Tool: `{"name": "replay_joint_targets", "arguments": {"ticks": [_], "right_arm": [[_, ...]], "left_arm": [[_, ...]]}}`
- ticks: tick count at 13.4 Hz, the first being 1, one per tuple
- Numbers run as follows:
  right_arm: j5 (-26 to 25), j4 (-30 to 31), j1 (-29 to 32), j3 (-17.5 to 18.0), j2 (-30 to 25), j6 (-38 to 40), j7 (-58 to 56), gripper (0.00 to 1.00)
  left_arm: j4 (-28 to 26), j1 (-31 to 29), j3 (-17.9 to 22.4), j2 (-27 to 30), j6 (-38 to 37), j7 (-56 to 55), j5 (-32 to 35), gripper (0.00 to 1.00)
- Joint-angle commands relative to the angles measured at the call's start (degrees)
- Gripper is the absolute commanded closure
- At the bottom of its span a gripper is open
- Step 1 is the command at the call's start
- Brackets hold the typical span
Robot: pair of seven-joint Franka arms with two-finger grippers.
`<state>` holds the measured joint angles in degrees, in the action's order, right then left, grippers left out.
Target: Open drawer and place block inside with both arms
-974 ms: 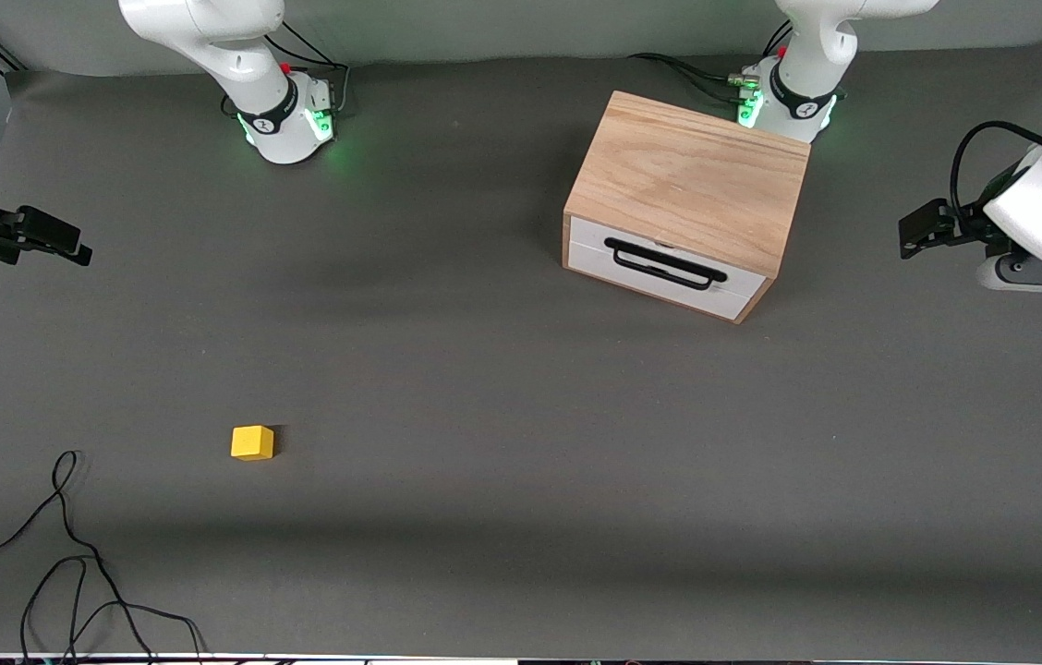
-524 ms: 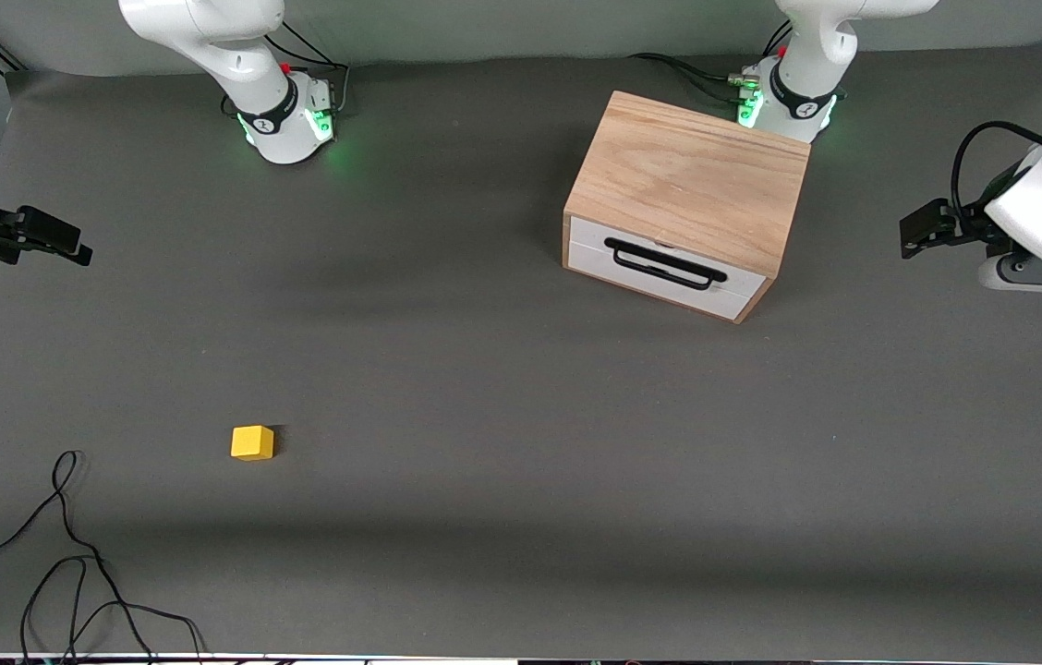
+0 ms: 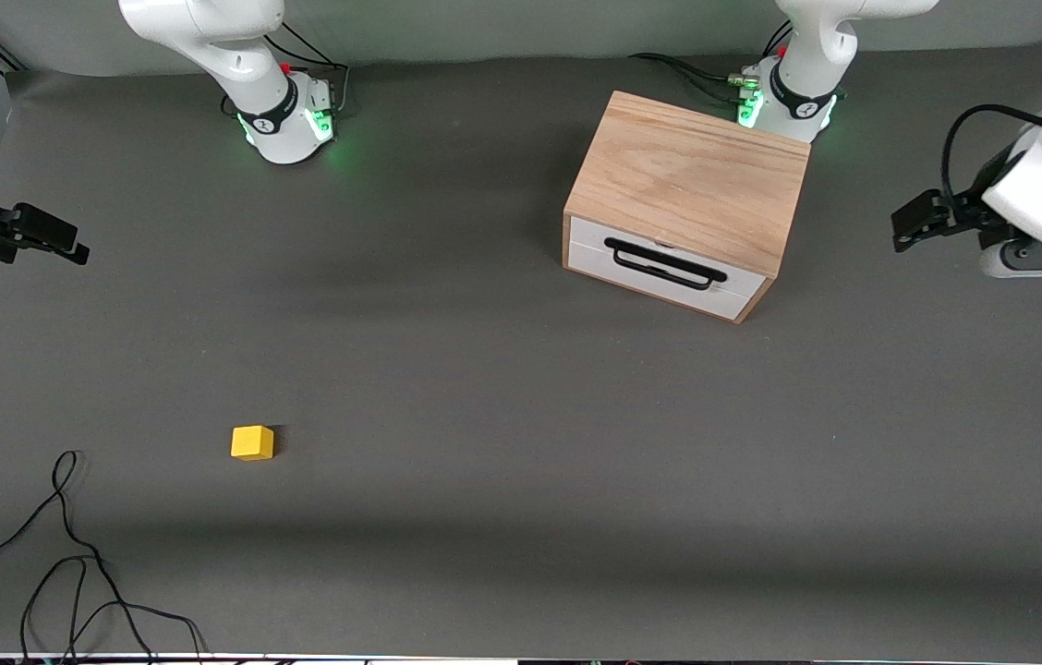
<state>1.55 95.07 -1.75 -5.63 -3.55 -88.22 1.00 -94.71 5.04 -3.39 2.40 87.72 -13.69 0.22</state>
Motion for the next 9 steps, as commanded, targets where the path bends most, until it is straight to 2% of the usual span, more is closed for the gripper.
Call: {"name": "replay_joint_targets", "arguments": {"ticks": [1,3,6,9], "right_arm": [[-0.14,0.20,-0.27,0.09,-0.85,-0.28,-0.03,0.00],[-0.14,0.11,-0.27,0.09,-0.32,-0.28,-0.03,0.00],[-1.10,0.11,-0.27,0.18,0.12,-0.63,-0.20,0.00],[-1.46,0.29,-0.27,0.18,0.12,-1.25,-0.64,0.00]], "left_arm": [[-1.53,2.07,-3.28,0.60,1.05,-18.58,-1.00,0.00],[-1.36,2.34,-5.66,-1.25,2.88,-28.62,-1.97,0.00],[-1.36,3.04,-6.11,-3.88,7.02,-45.24,-7.16,0.00],[-1.45,7.07,-6.11,-7.57,8.51,-52.29,-6.55,0.00]]}}
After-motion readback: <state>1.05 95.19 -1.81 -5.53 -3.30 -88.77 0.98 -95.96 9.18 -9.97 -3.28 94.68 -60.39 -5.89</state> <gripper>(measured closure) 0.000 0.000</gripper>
